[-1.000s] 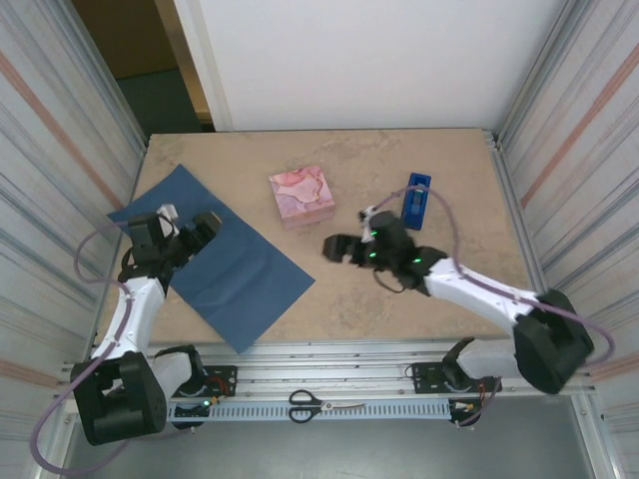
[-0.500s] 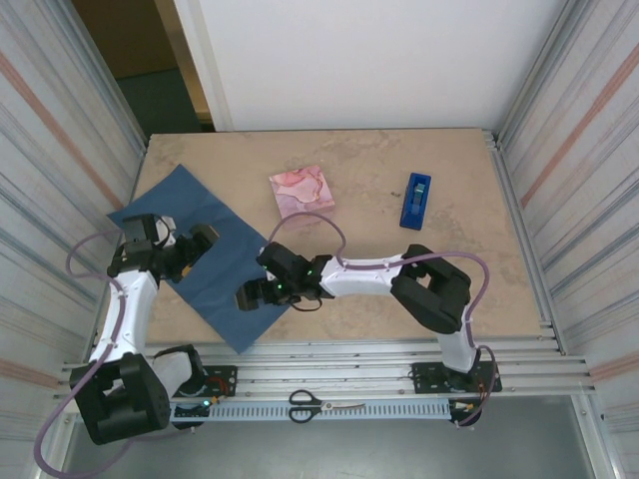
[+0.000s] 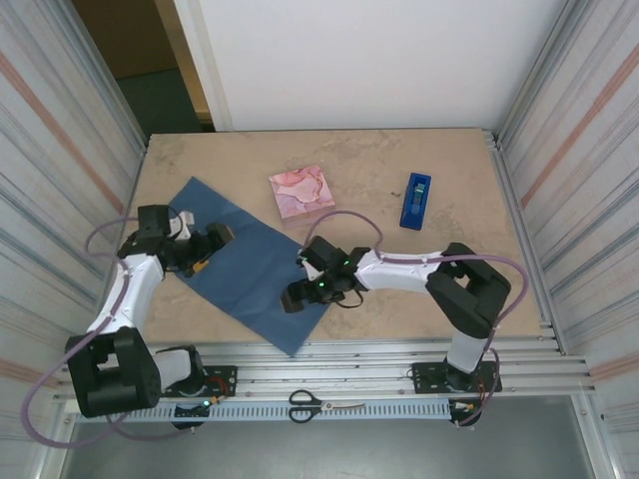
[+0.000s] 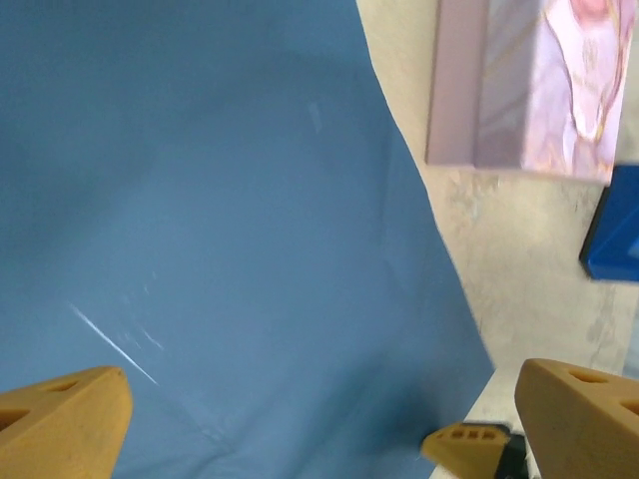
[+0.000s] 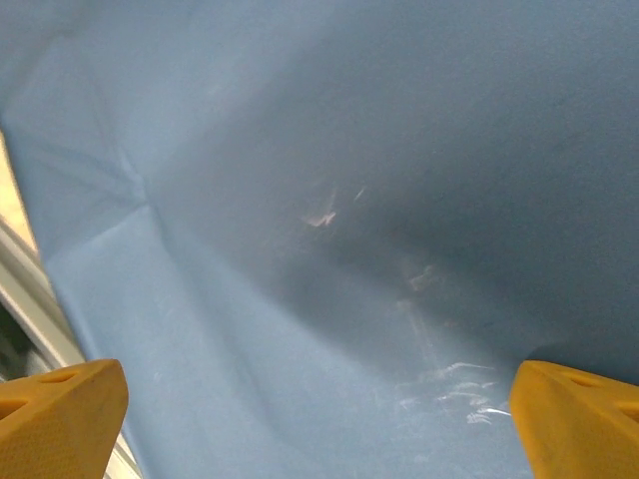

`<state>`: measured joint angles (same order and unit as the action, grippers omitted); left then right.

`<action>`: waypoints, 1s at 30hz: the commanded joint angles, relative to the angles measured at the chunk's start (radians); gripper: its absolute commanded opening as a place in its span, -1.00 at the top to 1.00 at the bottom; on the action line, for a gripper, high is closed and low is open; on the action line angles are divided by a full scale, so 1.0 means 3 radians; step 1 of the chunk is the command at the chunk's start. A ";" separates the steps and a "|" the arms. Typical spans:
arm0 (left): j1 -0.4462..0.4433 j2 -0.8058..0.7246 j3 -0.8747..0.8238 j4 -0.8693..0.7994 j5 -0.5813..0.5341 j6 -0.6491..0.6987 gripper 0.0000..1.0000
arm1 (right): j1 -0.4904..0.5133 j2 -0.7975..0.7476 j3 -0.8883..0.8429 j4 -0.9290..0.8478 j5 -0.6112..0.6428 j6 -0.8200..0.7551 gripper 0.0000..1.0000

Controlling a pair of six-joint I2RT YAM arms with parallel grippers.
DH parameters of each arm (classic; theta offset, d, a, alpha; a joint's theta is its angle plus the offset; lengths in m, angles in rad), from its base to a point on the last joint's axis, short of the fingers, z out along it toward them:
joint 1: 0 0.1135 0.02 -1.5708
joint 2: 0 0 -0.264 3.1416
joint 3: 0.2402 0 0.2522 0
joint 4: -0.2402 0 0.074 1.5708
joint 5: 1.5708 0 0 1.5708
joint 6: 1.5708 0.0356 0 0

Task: Wrap the gift box in paper

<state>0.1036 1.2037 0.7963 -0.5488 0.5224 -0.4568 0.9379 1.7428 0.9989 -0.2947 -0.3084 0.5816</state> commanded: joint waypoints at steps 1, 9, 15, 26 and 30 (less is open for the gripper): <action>-0.0249 0.0259 0.0242 -0.0004 -0.0010 0.0143 -0.97 | -0.0381 -0.0186 -0.0182 -0.0741 0.0059 -0.0594 -0.96; -0.0519 0.1184 0.0761 -0.0119 -0.0134 0.0203 -0.94 | -0.1183 -0.0235 -0.0199 -0.0933 0.0456 -0.0632 -0.98; -0.0561 0.1162 0.0515 -0.0064 -0.0173 0.0112 -0.91 | -0.1164 -0.0536 -0.0065 -0.0747 0.0528 -0.0230 -0.98; -0.0561 0.0587 -0.0206 0.0232 -0.0264 -0.0405 -0.91 | -0.0690 -0.0825 -0.0652 -0.0033 0.0410 0.0972 -1.00; -0.0565 0.0503 -0.0397 0.0239 -0.0217 -0.0452 -0.91 | -0.0738 -0.0901 -0.0888 -0.0102 0.0454 0.0976 -0.99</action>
<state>-0.0612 1.3743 0.7136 -0.4995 0.4484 -0.5556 0.7280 1.5043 0.7650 -0.3233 -0.1795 0.8127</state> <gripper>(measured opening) 0.956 0.997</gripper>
